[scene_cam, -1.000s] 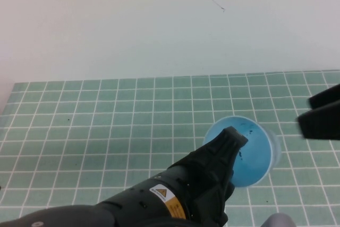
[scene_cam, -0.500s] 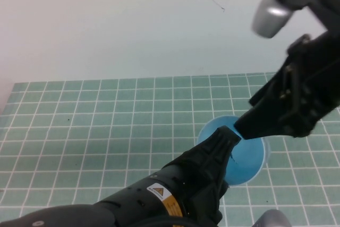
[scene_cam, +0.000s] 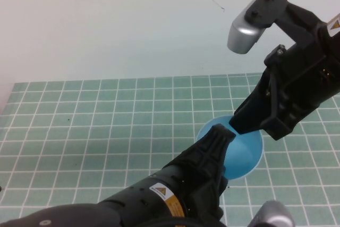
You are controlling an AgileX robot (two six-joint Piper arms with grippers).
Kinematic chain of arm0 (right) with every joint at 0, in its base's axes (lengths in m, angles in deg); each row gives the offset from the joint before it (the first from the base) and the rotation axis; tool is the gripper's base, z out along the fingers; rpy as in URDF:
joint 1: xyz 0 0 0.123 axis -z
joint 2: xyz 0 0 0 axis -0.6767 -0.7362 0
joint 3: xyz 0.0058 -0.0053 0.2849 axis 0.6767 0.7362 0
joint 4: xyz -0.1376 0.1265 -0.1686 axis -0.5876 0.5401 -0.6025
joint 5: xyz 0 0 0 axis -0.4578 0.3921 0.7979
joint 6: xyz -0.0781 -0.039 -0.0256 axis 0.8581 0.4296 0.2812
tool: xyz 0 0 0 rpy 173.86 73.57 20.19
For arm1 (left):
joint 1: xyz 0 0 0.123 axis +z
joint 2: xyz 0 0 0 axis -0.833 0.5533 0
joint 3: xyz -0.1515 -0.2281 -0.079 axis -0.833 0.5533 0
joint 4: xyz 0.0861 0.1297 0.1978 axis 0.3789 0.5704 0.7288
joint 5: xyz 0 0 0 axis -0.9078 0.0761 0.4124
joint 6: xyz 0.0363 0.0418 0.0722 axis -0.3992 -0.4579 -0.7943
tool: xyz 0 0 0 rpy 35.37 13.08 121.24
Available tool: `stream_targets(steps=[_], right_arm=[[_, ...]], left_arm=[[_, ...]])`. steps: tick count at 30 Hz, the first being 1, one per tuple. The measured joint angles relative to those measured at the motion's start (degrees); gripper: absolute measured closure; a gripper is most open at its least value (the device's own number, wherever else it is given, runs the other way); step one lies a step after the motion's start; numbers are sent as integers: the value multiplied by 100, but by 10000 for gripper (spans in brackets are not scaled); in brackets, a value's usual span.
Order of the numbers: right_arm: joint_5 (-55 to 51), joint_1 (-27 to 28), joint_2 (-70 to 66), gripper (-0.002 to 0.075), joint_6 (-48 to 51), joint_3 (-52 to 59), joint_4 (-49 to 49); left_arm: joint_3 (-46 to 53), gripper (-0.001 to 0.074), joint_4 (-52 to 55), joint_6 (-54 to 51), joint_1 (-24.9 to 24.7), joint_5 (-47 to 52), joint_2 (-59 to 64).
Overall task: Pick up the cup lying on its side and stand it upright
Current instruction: Stand the fallen cup upright
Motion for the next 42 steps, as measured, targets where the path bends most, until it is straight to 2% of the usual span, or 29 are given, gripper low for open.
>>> stream_targets(steps=[2,4,6,11,13,14,18,21,24,27,32,38,42], right_arm=[[20,0,0,641,121,-11,-55],[43,0,0,652,153,-19,-130],[73,11,11,662,168,-24,-219],[-63,32,-37,704,111,-4,-616],[-106,32,-37,705,111,6,-734],[-106,21,-37,705,111,6,-828],[339,21,-37,707,-171,6,-1493],[755,21,-37,707,-449,6,-2001],[1197,21,-167,707,-607,6,-2250],[1528,21,-505,708,-818,6,-2466],[2343,21,-1403,708,-1414,6,-2813],[2807,21,-2447,708,-2065,6,-2824],[3111,21,-2763,708,-2531,6,-2824]], left_arm=[[0,717,256,707,0,-176,0],[0,664,544,1342,0,-252,0],[0,567,839,2032,0,-252,0],[0,244,1953,4321,0,-254,-12],[0,184,2396,4985,0,-237,-12],[0,184,2580,5231,0,-191,-12],[0,236,2731,6547,0,153,-12],[0,332,2731,7532,0,714,-12],[0,489,2784,8801,0,1457,-43],[0,712,2655,10068,0,1780,-195],[0,735,2043,10761,0,1726,-548],[13,735,923,10083,0,2150,-952],[169,735,683,10095,0,1898,-1459]])
